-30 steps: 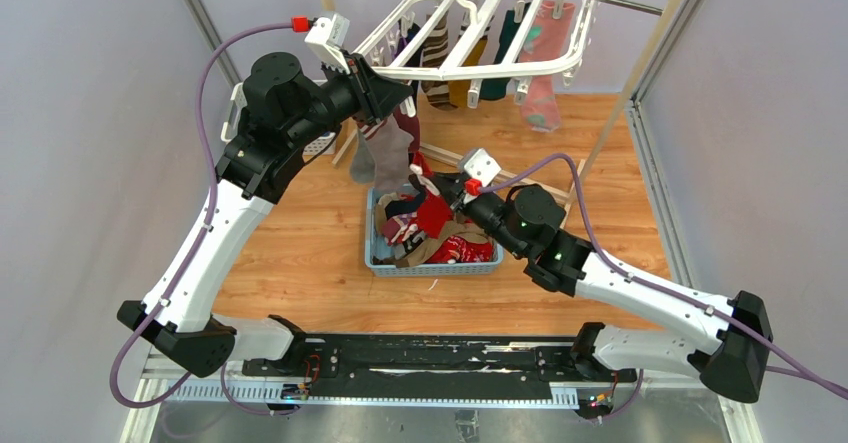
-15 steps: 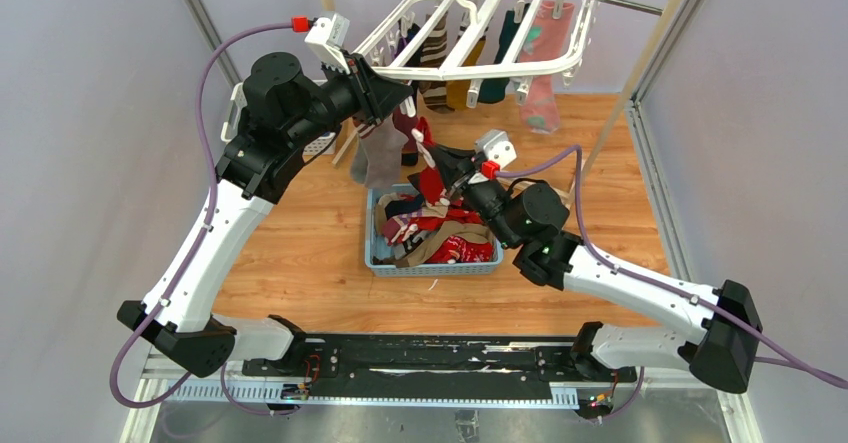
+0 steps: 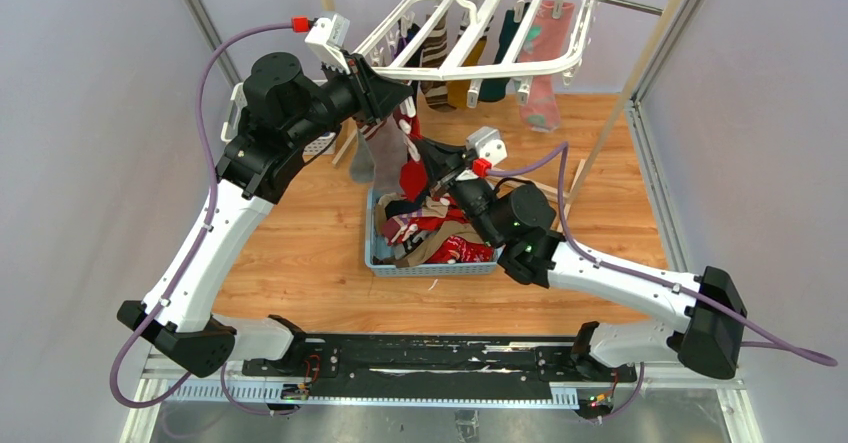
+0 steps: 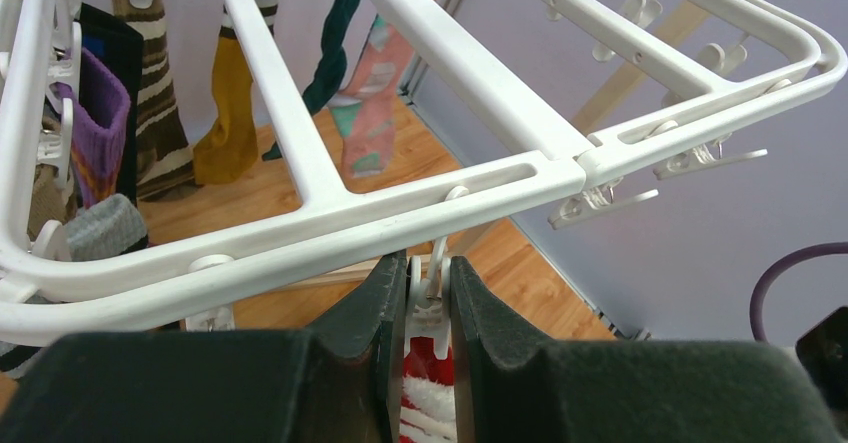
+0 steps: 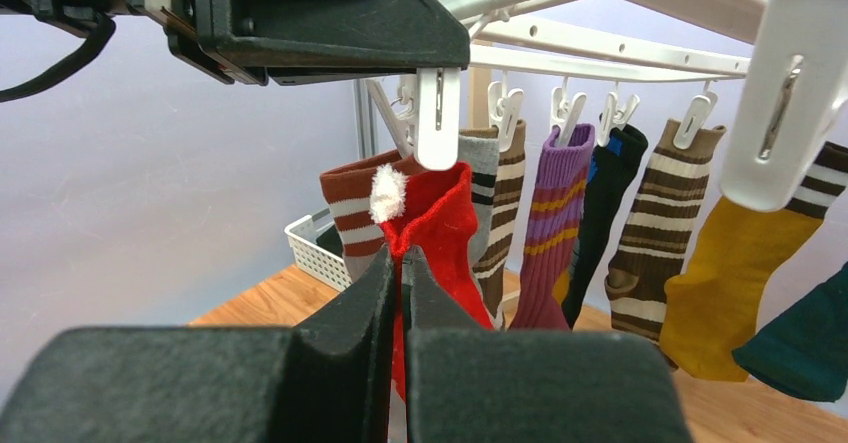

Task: Clip the socks to the hanger
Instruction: Clamp the sock onto the hanger.

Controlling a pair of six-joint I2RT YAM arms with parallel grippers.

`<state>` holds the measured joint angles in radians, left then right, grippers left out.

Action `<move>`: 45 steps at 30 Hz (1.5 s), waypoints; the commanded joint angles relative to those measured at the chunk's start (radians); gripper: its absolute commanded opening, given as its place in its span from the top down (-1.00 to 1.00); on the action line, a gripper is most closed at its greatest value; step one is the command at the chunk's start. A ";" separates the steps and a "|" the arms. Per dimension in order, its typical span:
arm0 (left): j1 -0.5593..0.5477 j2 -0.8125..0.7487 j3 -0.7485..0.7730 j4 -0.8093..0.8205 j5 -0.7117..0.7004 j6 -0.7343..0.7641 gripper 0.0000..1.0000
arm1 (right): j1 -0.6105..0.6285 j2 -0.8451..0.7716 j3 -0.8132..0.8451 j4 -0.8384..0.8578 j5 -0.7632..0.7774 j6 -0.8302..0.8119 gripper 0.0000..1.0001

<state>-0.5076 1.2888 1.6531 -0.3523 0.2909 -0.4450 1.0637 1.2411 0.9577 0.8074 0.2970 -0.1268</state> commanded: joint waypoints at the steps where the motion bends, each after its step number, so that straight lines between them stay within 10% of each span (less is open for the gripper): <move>1: -0.006 -0.019 -0.018 -0.036 0.007 0.007 1.00 | 0.032 0.016 0.039 0.071 0.049 -0.003 1.00; 45: -0.006 -0.022 -0.013 -0.033 0.011 0.003 1.00 | 0.088 0.042 0.054 0.089 0.164 -0.096 1.00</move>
<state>-0.5076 1.2888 1.6478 -0.3515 0.2901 -0.4450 1.1385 1.2911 0.9852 0.8665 0.4564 -0.1951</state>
